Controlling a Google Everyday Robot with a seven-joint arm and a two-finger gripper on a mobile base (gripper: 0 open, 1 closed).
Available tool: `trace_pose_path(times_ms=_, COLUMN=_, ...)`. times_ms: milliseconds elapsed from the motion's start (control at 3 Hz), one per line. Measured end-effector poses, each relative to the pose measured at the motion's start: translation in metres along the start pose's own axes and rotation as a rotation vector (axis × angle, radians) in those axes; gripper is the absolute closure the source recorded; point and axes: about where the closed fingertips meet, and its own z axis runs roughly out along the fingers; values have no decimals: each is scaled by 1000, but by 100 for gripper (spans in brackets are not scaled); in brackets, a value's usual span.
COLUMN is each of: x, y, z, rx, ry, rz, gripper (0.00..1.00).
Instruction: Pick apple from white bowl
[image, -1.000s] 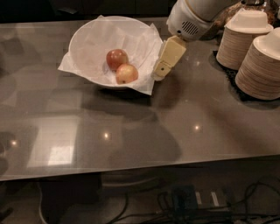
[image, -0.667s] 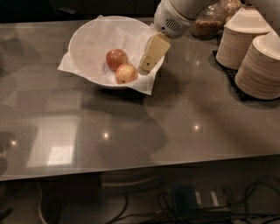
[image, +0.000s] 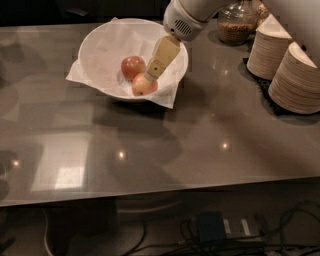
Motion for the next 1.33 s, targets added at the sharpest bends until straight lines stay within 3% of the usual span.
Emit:
trace_pose_path(times_ms=667, x=-6, y=2, z=23, rx=-17, ry=-55, rz=-11, gripper=29)
trace_pose_path(times_ms=1000, x=-7, y=4, z=30, rx=-26, ry=-70, rz=-11, gripper=53)
trace_pose_path(times_ms=1333, x=-5, y=16, z=43, rx=-66, ry=-76, rz=4, gripper=51)
